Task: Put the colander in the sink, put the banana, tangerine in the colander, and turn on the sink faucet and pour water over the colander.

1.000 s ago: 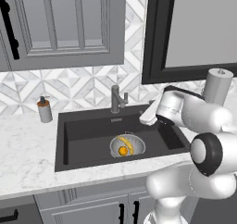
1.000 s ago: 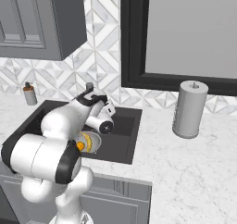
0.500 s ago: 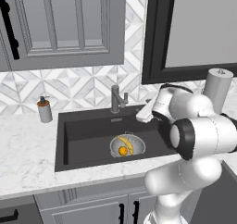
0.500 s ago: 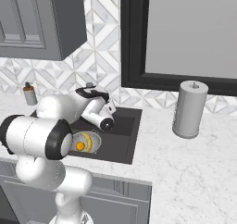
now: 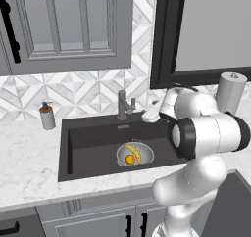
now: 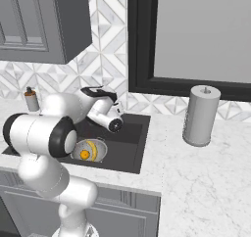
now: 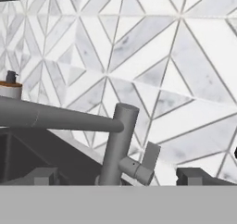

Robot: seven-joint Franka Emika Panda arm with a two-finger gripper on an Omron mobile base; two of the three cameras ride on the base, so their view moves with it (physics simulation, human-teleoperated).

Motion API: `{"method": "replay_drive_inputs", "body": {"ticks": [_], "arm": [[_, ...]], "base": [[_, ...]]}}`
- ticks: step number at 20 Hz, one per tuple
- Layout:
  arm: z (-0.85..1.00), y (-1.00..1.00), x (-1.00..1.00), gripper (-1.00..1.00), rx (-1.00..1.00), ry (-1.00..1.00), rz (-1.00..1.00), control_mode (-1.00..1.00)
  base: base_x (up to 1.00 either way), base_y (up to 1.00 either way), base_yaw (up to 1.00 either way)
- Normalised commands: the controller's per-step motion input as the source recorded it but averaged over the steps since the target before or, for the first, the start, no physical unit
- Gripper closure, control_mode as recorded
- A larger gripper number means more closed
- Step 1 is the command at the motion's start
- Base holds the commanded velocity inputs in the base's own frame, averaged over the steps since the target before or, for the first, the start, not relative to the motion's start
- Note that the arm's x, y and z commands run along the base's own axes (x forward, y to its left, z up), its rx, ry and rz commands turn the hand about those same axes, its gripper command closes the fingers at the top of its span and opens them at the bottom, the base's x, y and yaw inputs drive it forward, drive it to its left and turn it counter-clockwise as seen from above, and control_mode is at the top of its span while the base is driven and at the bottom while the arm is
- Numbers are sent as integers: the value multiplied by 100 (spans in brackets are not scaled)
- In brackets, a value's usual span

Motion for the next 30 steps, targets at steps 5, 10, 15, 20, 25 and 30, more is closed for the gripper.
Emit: {"method": "replay_drive_inputs", "body": {"ticks": [5,10,15,20,25,30], "arm": [[8,0,30,-100,9,0,0,-100],[-10,9,26,-100,6,0,0,-100],[-4,16,32,-100,2,0,0,-100],[-3,10,33,-100,2,0,0,-100],[-9,2,31,-100,3,0,0,-100],[-15,0,32,-100,4,0,0,-100]], "base": [[0,0,0],[0,0,0],[0,0,0],[0,0,0],[0,0,0],[0,0,0]]}}
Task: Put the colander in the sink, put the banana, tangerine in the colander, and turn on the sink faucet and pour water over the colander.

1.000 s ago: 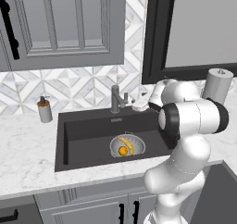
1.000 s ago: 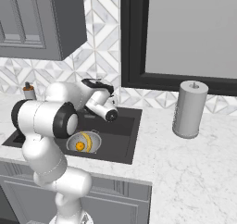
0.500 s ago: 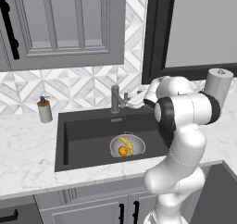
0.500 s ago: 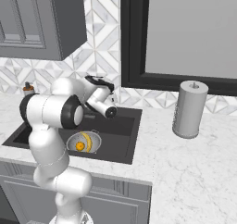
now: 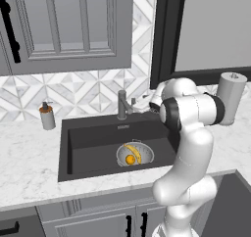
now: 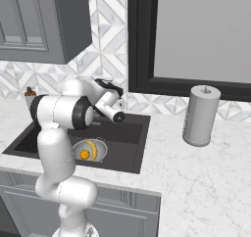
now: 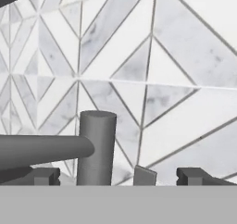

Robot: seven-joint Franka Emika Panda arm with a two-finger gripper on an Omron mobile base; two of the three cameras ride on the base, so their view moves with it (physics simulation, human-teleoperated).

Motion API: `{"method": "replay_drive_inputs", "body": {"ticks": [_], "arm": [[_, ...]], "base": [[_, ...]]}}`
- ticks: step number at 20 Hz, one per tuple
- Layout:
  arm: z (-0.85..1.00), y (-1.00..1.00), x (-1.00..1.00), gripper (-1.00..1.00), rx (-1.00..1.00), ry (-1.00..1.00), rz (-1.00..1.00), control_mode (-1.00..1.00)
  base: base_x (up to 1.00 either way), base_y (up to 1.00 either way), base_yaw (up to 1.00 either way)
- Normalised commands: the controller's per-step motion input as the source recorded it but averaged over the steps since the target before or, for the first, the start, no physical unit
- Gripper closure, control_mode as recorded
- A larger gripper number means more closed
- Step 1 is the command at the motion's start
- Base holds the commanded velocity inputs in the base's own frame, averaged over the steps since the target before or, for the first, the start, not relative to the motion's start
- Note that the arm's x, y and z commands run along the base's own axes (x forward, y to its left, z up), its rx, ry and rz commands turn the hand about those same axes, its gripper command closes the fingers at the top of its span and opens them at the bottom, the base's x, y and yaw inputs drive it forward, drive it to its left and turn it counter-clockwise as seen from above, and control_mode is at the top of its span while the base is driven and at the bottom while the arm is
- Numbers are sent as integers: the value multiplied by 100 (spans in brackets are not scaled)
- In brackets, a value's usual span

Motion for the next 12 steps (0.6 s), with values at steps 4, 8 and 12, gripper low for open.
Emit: {"method": "replay_drive_inputs", "body": {"ticks": [4,8,12], "arm": [[-17,0,31,-100,6,0,0,-100],[-24,0,29,-100,6,0,0,-100],[-26,0,30,-100,3,0,0,-100]], "base": [[0,0,0],[0,0,0],[0,0,0]]}}
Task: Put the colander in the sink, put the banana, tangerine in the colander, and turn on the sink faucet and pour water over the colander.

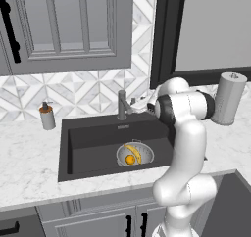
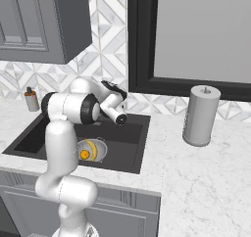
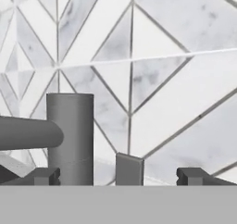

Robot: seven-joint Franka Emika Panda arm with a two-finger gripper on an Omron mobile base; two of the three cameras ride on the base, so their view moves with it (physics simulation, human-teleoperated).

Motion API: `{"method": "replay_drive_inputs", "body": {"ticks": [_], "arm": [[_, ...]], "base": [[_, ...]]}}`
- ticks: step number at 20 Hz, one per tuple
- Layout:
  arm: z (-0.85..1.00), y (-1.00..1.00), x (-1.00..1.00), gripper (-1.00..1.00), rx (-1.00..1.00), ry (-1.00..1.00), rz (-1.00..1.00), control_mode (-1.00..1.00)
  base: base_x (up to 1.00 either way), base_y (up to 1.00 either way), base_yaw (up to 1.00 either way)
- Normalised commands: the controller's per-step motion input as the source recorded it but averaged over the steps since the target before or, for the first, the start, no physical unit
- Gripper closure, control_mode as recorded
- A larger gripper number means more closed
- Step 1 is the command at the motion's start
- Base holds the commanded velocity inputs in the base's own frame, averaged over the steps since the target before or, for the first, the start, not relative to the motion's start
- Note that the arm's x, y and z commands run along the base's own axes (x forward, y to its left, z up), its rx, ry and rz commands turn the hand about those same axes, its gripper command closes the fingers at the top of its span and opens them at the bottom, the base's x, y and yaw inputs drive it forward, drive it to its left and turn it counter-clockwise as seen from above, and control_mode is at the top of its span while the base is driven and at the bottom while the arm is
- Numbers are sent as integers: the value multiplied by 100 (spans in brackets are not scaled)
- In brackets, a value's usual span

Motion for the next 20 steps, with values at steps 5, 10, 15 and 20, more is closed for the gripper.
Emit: {"method": "replay_drive_inputs", "body": {"ticks": [5,10,15,20], "arm": [[-8,0,40,-100,3,0,0,-100],[-12,0,36,-100,2,0,0,-100],[-15,8,28,-100,0,0,0,-100],[-10,9,31,-100,0,0,0,-100]], "base": [[0,0,0],[0,0,0],[0,0,0],[0,0,0]]}}
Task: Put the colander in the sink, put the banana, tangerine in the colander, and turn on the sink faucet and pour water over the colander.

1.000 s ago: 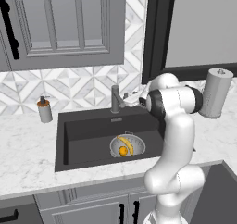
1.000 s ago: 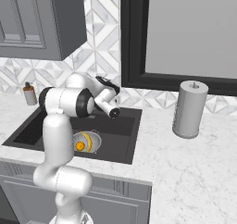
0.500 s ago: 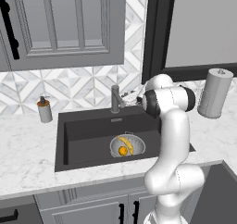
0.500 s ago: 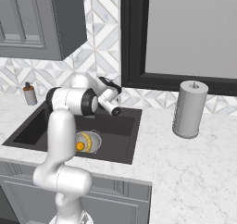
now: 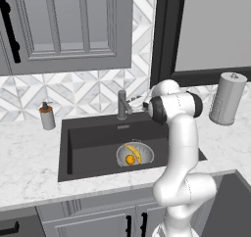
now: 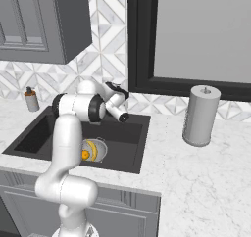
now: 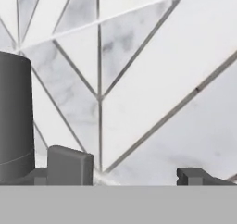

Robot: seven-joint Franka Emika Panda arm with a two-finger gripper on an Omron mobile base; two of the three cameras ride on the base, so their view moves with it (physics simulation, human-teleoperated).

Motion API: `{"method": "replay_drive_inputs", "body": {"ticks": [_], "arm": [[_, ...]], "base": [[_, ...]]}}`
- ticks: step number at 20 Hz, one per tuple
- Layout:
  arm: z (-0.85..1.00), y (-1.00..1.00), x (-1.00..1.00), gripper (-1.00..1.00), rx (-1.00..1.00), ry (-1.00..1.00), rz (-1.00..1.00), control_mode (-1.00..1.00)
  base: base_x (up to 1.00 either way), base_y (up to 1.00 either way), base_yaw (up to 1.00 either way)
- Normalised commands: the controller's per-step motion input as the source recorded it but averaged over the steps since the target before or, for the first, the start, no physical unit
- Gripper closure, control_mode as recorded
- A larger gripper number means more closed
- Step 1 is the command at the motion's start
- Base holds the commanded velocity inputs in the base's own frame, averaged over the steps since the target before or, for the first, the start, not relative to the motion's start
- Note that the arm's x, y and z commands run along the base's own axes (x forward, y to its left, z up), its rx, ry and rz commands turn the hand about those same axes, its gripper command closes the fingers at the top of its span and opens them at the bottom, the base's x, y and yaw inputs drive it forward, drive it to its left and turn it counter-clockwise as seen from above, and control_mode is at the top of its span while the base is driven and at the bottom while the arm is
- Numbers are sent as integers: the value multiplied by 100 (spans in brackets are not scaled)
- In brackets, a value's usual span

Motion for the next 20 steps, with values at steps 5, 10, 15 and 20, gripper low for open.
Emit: {"method": "replay_drive_inputs", "body": {"ticks": [5,10,15,20], "arm": [[-9,7,29,-100,1,0,0,-100],[-8,4,21,100,0,0,0,-100],[-18,4,11,100,0,0,0,-100],[-20,-2,4,100,0,0,-6,-100]], "base": [[0,0,0],[0,0,0],[0,0,0],[0,0,0]]}}
